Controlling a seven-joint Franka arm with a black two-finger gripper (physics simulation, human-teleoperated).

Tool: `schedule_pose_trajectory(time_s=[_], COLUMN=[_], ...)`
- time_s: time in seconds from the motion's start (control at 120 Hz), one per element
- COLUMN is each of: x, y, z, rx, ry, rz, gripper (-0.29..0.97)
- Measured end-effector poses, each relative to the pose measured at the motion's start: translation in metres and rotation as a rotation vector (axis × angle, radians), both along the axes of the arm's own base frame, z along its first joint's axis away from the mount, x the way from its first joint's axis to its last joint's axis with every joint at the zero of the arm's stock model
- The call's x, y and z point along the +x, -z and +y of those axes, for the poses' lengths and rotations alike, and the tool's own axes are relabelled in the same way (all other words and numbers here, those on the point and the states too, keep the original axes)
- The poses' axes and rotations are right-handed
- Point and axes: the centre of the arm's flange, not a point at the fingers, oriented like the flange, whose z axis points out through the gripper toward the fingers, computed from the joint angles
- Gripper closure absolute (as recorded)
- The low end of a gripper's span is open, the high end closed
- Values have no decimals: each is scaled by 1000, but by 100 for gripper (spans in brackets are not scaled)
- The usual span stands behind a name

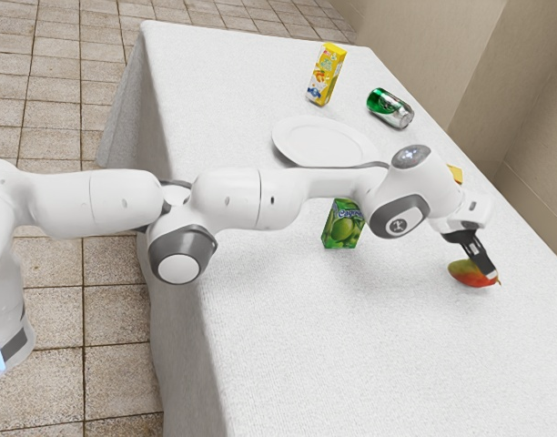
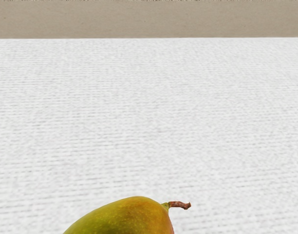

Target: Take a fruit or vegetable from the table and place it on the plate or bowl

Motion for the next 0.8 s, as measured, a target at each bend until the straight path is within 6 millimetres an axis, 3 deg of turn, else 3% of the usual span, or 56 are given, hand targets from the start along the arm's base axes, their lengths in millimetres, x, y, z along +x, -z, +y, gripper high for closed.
schedule_pose_trajectory(time_s=[0.408,0.8], x=[2,7], y=[1,33], z=[18,35], rx=[1,2], ry=[-20,-43], rz=[-9,17], gripper=[0,0])
